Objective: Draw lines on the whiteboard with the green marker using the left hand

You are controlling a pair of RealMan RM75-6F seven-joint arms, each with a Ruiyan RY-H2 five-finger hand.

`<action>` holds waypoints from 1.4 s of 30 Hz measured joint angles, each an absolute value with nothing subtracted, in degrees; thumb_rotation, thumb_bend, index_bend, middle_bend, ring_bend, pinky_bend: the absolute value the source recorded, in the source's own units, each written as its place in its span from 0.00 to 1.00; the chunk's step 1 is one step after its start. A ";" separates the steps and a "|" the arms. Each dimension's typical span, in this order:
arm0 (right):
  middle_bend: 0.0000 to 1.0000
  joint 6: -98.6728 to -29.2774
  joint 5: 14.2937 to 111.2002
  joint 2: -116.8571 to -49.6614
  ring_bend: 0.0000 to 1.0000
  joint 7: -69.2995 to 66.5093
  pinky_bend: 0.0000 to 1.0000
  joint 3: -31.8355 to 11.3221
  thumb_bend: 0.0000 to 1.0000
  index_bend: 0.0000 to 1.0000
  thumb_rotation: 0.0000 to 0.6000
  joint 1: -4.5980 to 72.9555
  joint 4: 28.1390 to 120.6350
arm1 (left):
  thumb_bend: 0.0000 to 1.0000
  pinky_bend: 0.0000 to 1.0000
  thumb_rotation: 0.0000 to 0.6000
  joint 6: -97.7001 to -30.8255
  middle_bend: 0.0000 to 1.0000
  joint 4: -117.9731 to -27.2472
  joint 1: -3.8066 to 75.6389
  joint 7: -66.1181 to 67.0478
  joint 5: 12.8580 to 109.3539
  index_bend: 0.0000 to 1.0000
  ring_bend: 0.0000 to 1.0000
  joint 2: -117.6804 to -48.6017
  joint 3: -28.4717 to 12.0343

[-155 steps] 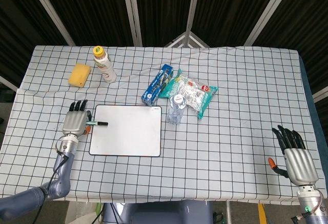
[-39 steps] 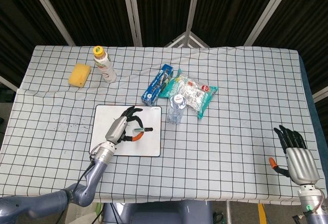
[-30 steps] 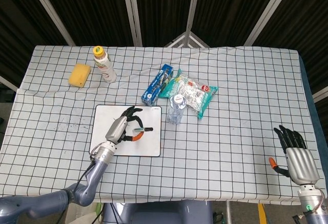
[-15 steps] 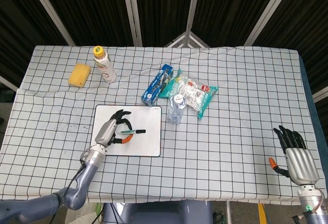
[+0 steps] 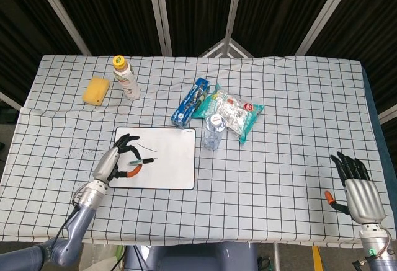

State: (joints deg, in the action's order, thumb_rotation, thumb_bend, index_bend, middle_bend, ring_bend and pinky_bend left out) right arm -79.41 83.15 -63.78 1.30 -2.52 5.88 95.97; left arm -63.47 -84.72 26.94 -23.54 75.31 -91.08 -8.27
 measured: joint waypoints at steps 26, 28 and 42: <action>0.00 -79.14 82.94 -63.55 0.00 1.59 0.00 -2.35 0.35 0.00 1.00 5.80 96.54 | 0.47 0.03 1.00 -63.41 0.11 -84.76 26.45 3.79 67.71 0.65 0.00 -79.01 -9.33; 0.00 -79.18 82.96 -63.60 0.00 1.67 0.00 -2.34 0.35 0.00 1.00 5.78 96.55 | 0.47 0.03 1.00 -62.15 0.11 -82.41 26.85 6.29 65.58 0.65 0.00 -79.90 -9.10; 0.00 -79.18 82.98 -63.39 0.00 1.35 0.00 -2.32 0.35 0.00 1.00 5.73 96.55 | 0.37 0.00 1.00 -59.73 0.03 -69.15 30.02 15.41 64.09 0.57 0.00 -90.57 -7.67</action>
